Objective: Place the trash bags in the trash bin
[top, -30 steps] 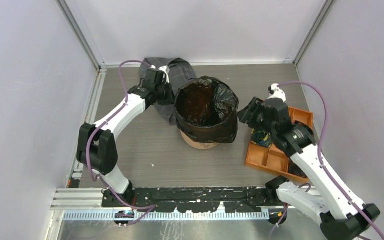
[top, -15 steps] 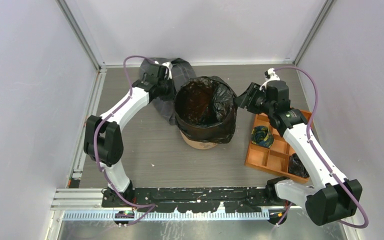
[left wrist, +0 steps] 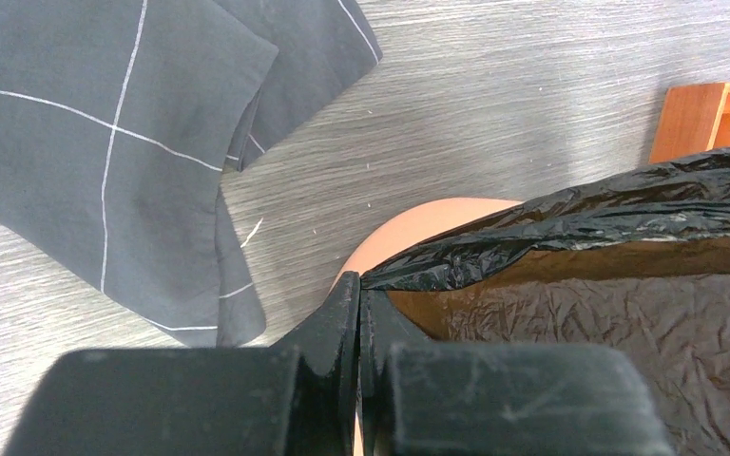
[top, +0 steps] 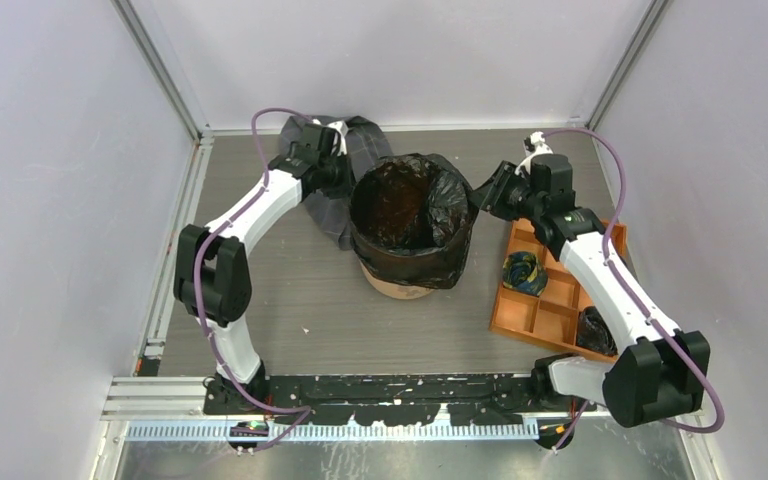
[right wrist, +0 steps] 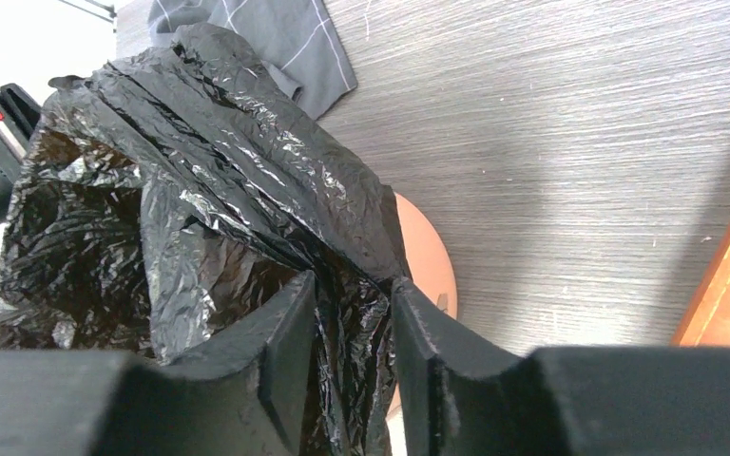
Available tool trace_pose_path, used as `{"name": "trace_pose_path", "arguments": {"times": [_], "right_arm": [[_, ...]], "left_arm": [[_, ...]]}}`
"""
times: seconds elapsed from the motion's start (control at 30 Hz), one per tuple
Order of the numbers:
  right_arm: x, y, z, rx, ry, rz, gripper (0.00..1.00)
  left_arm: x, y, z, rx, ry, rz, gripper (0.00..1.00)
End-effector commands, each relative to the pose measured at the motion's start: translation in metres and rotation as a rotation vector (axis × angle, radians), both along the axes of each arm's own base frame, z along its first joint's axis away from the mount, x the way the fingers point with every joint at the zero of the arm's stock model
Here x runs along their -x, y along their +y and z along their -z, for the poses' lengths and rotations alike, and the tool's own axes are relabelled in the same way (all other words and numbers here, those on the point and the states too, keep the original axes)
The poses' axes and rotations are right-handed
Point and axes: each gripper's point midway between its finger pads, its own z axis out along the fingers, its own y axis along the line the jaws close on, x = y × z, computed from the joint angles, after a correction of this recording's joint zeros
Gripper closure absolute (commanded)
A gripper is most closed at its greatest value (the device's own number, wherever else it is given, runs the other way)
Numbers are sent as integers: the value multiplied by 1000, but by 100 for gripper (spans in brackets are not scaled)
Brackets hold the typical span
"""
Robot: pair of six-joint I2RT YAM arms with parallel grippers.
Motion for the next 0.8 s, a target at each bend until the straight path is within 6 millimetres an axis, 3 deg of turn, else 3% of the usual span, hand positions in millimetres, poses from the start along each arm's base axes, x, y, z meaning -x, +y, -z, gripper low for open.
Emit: {"name": "trace_pose_path", "arguments": {"times": [0.0, 0.23, 0.5, 0.77], "right_arm": [[-13, -1, -5, -14, -33, 23, 63], [-29, -20, 20, 70, 60, 136, 86], [-28, -14, 42, 48, 112, 119, 94], [-17, -14, 63, 40, 159, 121, 99]], "left_arm": [[-9, -3, -15, 14, -42, 19, 100], [-9, -4, -10, 13, -36, 29, 100], [-8, -5, -7, 20, -31, 32, 99], [-1, 7, 9, -2, -11, -36, 100]]}}
